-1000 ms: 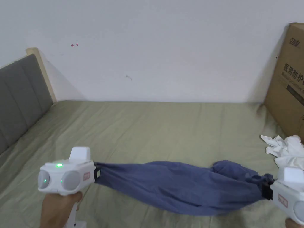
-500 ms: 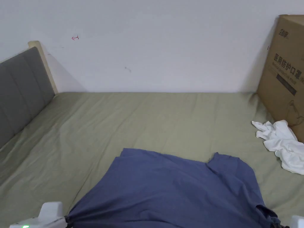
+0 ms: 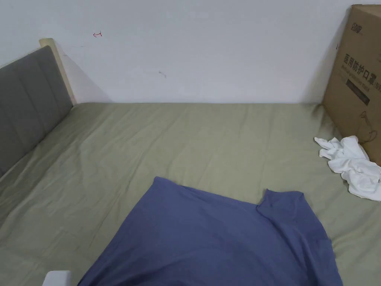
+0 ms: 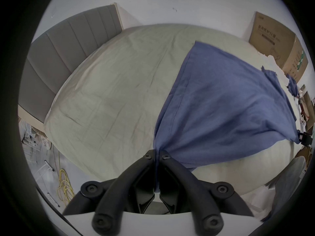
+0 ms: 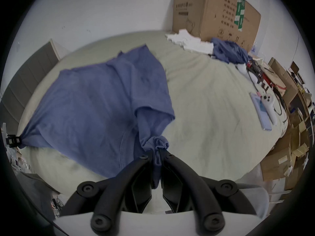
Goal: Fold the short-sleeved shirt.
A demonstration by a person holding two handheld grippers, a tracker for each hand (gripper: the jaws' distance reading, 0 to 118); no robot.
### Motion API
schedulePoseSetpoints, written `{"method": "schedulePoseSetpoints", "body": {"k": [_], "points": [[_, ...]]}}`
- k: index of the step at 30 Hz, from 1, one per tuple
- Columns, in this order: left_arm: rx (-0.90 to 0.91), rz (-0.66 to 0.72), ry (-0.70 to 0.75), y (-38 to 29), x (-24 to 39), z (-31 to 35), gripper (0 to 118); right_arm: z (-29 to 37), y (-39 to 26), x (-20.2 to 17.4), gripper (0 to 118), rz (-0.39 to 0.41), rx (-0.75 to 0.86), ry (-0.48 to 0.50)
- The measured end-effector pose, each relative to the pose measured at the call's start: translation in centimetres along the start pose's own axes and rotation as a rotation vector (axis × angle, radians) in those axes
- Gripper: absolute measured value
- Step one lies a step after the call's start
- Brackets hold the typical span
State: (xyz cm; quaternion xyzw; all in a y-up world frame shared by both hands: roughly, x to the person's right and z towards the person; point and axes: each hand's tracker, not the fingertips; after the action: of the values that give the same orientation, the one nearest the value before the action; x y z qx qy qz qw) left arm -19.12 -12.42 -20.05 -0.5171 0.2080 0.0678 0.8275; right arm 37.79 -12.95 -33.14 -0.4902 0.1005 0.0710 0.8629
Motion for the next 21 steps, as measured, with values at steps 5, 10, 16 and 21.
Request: {"method": "schedulePoseSetpoints", "body": {"k": [5,10,16,21], "points": [[-0.068,-0.026,0.016,-0.3,0.8,-2.4,5,-0.2,-0.1,-1.0,6,0.000,-0.022,-0.017],[-0.004,0.063,-0.033,1.5,1.7,0.7,75,5.8,2.3,-2.5,61,-0.005,0.076,0.002],[0.296,0.085,-0.112,6.7,4.4,9.4,107,14.0,7.8,-2.6,96,0.011,0.406,0.049],[0.604,0.082,-0.121,10.5,7.6,16.7,107,18.2,11.4,-2.7,96,0.034,0.664,0.003]]}}
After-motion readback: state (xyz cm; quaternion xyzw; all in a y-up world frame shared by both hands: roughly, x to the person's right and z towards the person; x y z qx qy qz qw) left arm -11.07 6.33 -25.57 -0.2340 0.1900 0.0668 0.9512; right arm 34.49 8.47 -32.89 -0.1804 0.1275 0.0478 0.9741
